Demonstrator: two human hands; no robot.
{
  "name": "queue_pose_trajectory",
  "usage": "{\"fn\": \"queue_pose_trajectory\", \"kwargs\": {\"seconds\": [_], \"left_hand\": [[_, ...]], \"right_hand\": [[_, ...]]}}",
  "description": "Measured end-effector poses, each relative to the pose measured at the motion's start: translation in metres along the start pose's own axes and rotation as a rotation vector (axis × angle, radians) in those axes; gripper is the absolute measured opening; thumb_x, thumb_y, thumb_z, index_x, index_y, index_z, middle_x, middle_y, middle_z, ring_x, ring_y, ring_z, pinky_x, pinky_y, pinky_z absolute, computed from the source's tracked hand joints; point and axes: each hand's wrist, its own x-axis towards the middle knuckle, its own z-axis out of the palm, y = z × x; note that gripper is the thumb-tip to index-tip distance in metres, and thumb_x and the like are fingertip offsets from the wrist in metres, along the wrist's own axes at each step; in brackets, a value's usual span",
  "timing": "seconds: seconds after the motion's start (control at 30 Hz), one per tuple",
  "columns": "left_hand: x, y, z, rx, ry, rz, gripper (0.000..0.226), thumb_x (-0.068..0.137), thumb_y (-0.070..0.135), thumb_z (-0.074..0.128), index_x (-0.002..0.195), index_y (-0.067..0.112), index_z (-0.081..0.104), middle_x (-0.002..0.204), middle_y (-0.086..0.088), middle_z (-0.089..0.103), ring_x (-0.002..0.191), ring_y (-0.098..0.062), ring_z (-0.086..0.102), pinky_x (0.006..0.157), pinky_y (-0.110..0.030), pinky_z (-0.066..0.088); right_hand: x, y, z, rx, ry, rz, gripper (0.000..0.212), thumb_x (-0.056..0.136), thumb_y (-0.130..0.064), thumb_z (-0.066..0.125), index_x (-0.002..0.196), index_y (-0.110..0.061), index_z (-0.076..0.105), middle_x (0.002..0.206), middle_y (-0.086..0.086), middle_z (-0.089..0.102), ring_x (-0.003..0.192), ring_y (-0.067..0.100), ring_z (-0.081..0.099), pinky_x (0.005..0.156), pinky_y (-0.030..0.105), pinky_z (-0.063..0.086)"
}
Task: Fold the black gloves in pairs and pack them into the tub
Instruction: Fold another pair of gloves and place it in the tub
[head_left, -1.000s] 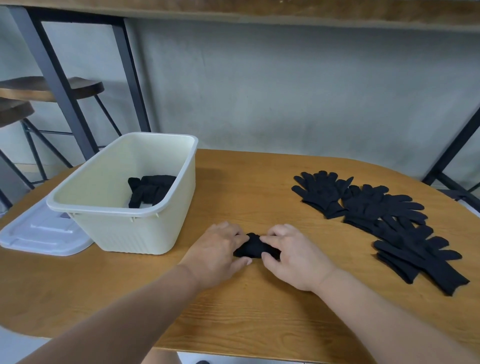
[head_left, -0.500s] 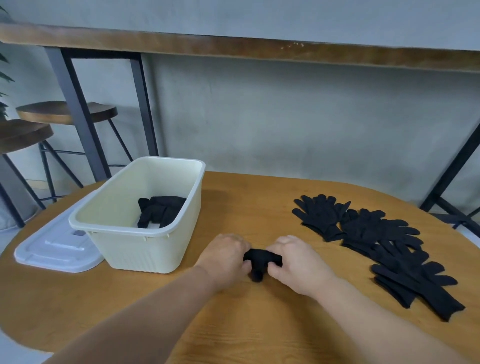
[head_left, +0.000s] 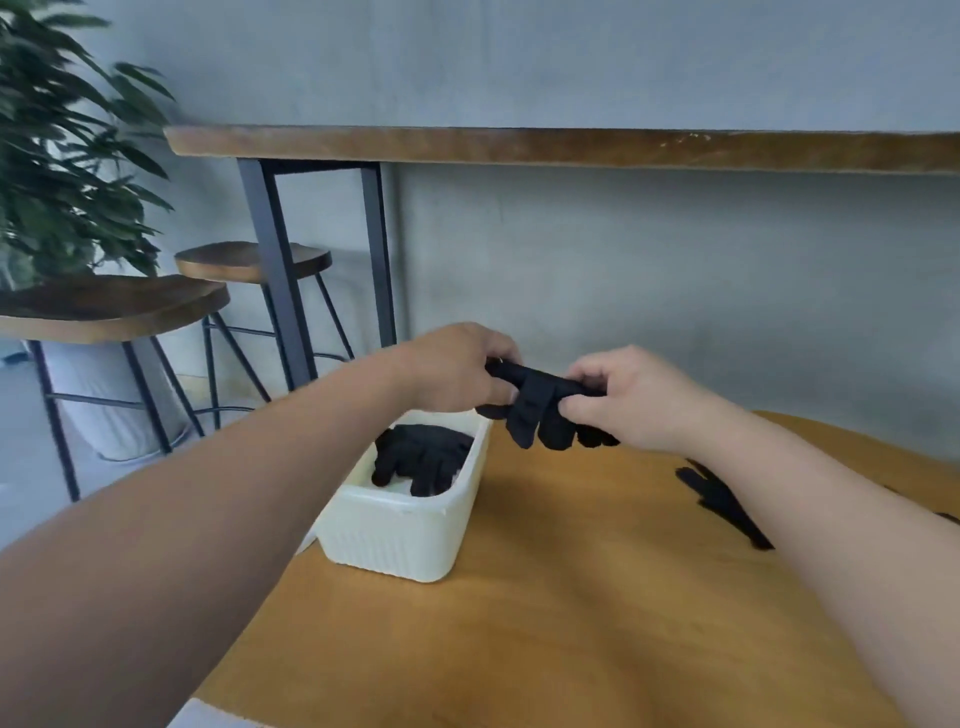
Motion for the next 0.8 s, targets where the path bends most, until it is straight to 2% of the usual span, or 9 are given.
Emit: {"fn": "queue_pose_trajectory", "kwargs": {"seconds": [0.1, 0.2, 0.23, 0.3, 0.4, 0.47, 0.57, 0.67, 0.8], "left_hand": [[-0.001, -0.029, -0.030, 0.040, 0.022, -0.061, 0.013, 0.087, 0.028, 0.063, 0.100, 0.031, 0.066, 0.087, 0.011, 0.068, 0.086, -0.011, 0.062, 0.075, -0.027, 0.050], [0.003, -0.060, -0.045, 0.162, -0.027, -0.157, 0.011, 0.086, 0.027, 0.061, 0.096, 0.031, 0.064, 0.080, 0.013, 0.064, 0.077, -0.010, 0.059, 0.060, -0.025, 0.043], [0.006, -0.069, -0.046, 0.235, -0.069, -0.189, 0.012, 0.086, 0.026, 0.060, 0.097, 0.029, 0.063, 0.083, 0.011, 0.062, 0.078, -0.012, 0.058, 0.061, -0.026, 0.043], [0.014, -0.083, -0.040, 0.396, -0.174, -0.233, 0.023, 0.087, 0.026, 0.058, 0.110, 0.025, 0.062, 0.096, 0.006, 0.058, 0.090, -0.019, 0.057, 0.073, -0.030, 0.047], [0.026, -0.101, -0.023, 0.574, -0.337, -0.276, 0.042, 0.093, 0.026, 0.054, 0.134, 0.020, 0.052, 0.118, 0.001, 0.054, 0.105, -0.021, 0.051, 0.082, -0.030, 0.040], [0.035, -0.113, -0.010, 0.627, -0.423, -0.297, 0.044, 0.095, 0.025, 0.052, 0.138, 0.018, 0.049, 0.129, -0.002, 0.054, 0.117, -0.024, 0.051, 0.084, -0.030, 0.038], [0.051, -0.131, 0.009, 0.669, -0.526, -0.291, 0.040, 0.095, 0.024, 0.053, 0.134, 0.017, 0.053, 0.123, -0.002, 0.056, 0.112, -0.024, 0.052, 0.087, -0.032, 0.040], [0.063, -0.146, 0.025, 0.704, -0.629, -0.240, 0.035, 0.094, 0.025, 0.055, 0.128, 0.018, 0.057, 0.110, -0.001, 0.054, 0.104, -0.023, 0.051, 0.088, -0.033, 0.042], [0.074, -0.156, 0.043, 0.737, -0.713, -0.157, 0.040, 0.095, 0.027, 0.056, 0.134, 0.019, 0.052, 0.127, -0.003, 0.054, 0.117, -0.027, 0.051, 0.097, -0.037, 0.041]], "right_hand": [[0.035, -0.031, 0.012, -0.020, -0.021, -0.047, 0.008, 0.086, -0.020, 0.062, 0.088, -0.020, 0.070, 0.076, 0.002, 0.073, 0.066, 0.020, 0.063, 0.066, 0.034, 0.054], [0.072, -0.056, 0.033, -0.078, -0.099, -0.060, 0.009, 0.085, -0.020, 0.064, 0.091, -0.020, 0.071, 0.083, 0.001, 0.074, 0.074, 0.019, 0.067, 0.072, 0.033, 0.056], [0.083, -0.061, 0.041, -0.117, -0.148, -0.055, 0.010, 0.085, -0.020, 0.064, 0.092, -0.020, 0.071, 0.086, 0.001, 0.075, 0.079, 0.019, 0.069, 0.075, 0.033, 0.057], [0.102, -0.070, 0.060, -0.227, -0.257, -0.043, 0.012, 0.085, -0.019, 0.064, 0.096, -0.020, 0.070, 0.093, -0.001, 0.073, 0.088, 0.021, 0.069, 0.080, 0.033, 0.058], [0.127, -0.078, 0.088, -0.424, -0.389, -0.045, 0.025, 0.086, -0.022, 0.064, 0.110, -0.016, 0.069, 0.106, 0.000, 0.069, 0.099, 0.022, 0.064, 0.085, 0.033, 0.054], [0.142, -0.078, 0.104, -0.525, -0.462, -0.041, 0.032, 0.085, -0.026, 0.067, 0.116, -0.017, 0.068, 0.112, 0.001, 0.067, 0.103, 0.023, 0.062, 0.091, 0.036, 0.053], [0.166, -0.069, 0.128, -0.588, -0.588, -0.001, 0.024, 0.081, -0.030, 0.071, 0.102, -0.019, 0.068, 0.105, 0.001, 0.068, 0.096, 0.024, 0.064, 0.088, 0.038, 0.054], [0.181, -0.058, 0.147, -0.589, -0.721, 0.044, 0.019, 0.083, -0.030, 0.072, 0.095, -0.021, 0.061, 0.097, 0.000, 0.065, 0.083, 0.019, 0.061, 0.077, 0.031, 0.050], [0.192, -0.046, 0.162, -0.598, -0.809, 0.076, 0.018, 0.085, -0.029, 0.073, 0.081, -0.021, 0.058, 0.086, -0.001, 0.061, 0.072, 0.014, 0.055, 0.074, 0.030, 0.046]]}}
